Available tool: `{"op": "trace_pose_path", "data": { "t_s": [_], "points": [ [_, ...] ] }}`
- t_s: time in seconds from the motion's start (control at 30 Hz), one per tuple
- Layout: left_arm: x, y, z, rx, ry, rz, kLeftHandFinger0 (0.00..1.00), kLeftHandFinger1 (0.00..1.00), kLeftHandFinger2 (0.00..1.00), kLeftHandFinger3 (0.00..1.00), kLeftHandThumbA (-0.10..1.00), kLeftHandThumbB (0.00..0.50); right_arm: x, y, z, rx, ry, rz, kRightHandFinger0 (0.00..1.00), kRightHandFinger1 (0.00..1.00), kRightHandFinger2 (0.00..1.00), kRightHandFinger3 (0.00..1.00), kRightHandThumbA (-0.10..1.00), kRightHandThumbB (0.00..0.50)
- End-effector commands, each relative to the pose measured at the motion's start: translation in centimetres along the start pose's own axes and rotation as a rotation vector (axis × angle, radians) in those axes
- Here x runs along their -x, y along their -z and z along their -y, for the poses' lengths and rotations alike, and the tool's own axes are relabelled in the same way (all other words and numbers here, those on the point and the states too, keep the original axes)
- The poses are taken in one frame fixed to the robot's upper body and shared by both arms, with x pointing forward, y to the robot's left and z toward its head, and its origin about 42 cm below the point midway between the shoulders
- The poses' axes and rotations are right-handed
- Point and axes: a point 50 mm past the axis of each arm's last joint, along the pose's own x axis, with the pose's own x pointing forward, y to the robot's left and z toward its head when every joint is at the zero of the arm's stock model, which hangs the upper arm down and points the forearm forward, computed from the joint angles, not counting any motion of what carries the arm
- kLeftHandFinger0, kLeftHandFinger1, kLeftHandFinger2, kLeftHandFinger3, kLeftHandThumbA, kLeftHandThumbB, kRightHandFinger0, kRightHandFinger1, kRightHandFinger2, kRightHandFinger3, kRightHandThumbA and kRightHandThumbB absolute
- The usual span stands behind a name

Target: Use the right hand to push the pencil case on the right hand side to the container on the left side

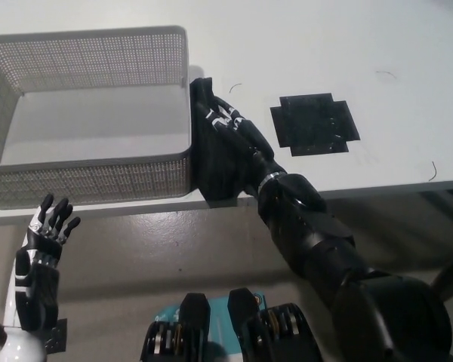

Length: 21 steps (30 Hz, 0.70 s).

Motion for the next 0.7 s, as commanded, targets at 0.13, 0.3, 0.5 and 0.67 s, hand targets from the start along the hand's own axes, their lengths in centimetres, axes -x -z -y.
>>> {"op": "trace_pose_path", "data": {
  "t_s": [0.13, 0.3, 0.5, 0.67],
  "points": [
    [-1.0, -1.7, -0.5, -0.028, 0.016, 0.095, 1.0, 1.0, 1.0, 1.0, 1.0, 0.395, -1.4, -2.0, -4.0, 0.052, -0.095, 0.019, 1.0, 1.0, 1.0, 1.0, 1.0, 0.413],
    [-0.8, -1.7, -0.3, -0.02, 0.015, 0.087, 1.0, 1.0, 1.0, 1.0, 1.0, 0.396, -1.5, -3.6, -2.6, 0.122, -0.045, 0.086, 1.0, 1.0, 1.0, 1.0, 1.0, 0.406],
    [-0.8, -1.7, -0.6, -0.017, 0.019, 0.083, 1.0, 1.0, 1.0, 1.0, 1.0, 0.385, -1.5, -7.7, 0.7, 0.148, 0.007, 0.202, 1.0, 1.0, 1.0, 1.0, 1.0, 0.398],
    [-0.9, -1.7, -0.2, 0.0, 0.022, 0.084, 1.0, 1.0, 1.0, 1.0, 1.0, 0.403, -1.2, -11.8, 2.7, 0.186, 0.029, 0.327, 1.0, 1.0, 1.0, 1.0, 1.0, 0.387]
  ]
}}
